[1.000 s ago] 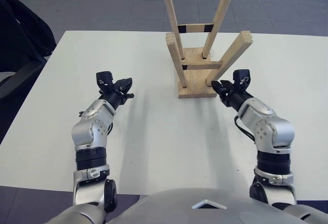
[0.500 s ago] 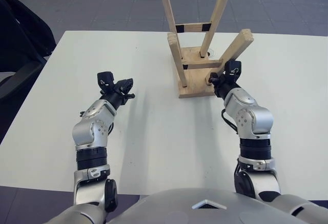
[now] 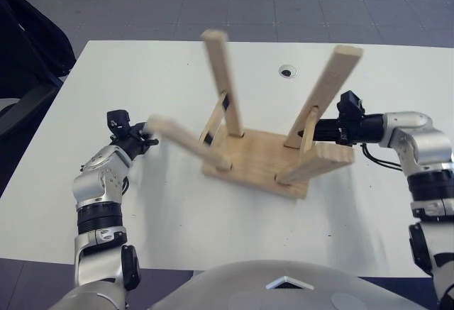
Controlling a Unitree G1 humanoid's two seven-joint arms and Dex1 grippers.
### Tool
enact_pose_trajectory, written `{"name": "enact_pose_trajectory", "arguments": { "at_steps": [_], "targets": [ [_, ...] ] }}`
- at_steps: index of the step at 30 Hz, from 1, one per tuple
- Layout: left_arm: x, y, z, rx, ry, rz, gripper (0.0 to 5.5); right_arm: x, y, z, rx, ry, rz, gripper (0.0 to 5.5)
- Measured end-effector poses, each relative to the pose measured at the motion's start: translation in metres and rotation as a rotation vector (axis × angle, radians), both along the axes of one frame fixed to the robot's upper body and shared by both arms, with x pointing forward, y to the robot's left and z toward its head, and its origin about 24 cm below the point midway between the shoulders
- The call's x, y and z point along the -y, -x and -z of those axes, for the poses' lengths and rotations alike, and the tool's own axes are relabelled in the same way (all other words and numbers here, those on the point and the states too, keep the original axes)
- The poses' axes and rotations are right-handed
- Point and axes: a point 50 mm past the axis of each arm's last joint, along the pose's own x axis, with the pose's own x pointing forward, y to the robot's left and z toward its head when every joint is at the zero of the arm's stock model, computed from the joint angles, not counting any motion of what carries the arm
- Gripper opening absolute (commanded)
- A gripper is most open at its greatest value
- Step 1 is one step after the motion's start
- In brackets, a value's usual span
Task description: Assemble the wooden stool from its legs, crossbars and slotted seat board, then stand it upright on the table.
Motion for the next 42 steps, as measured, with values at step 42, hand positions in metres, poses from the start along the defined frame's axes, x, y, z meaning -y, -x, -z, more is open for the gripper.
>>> {"name": "enact_pose_trajectory", "arguments": {
  "at_steps": [42],
  "targets": [
    [0.080,-0.010,-0.017,-0.047,0.078,0.571,1.48,0.015,0.019,0.061,0.070,0.193,0.294,2.12]
  ]
}}
